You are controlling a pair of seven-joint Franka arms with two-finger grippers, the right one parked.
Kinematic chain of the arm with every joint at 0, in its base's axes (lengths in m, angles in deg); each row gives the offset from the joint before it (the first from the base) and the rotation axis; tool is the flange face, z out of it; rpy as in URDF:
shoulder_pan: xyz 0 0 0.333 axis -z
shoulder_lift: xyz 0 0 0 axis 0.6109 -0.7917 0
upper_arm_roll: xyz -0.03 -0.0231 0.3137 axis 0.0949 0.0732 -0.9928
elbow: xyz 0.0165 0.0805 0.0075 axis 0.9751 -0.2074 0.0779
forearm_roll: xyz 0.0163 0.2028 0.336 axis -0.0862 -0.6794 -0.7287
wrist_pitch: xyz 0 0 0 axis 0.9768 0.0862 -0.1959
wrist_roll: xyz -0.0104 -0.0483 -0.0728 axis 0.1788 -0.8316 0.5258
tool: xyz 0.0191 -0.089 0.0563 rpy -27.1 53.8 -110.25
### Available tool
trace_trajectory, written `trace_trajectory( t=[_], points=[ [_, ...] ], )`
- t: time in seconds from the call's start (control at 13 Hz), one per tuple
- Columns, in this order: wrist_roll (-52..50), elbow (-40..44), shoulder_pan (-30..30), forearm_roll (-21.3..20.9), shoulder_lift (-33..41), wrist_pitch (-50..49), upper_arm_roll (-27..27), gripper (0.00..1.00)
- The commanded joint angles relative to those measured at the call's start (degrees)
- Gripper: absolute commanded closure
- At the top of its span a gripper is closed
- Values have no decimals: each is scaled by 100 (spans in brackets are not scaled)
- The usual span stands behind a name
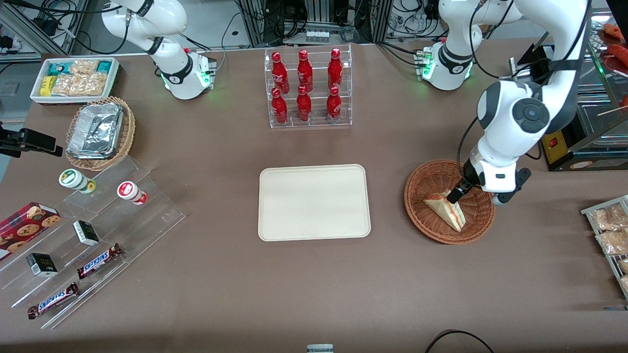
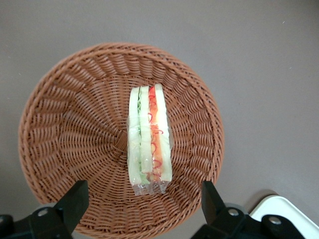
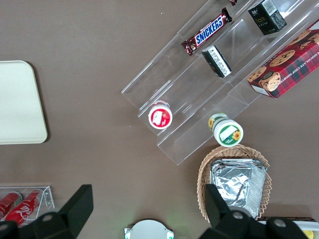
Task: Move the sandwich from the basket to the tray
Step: 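Lower the left gripper and close it on the sandwich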
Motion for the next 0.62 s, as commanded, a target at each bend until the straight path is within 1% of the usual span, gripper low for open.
trace_trajectory(
  t=[0.0, 0.54],
  points=[
    [-187, -83, 163, -73, -164, 229, -13, 0],
    [-160, -162, 154, -90, -708, 792, -31, 0]
  ],
)
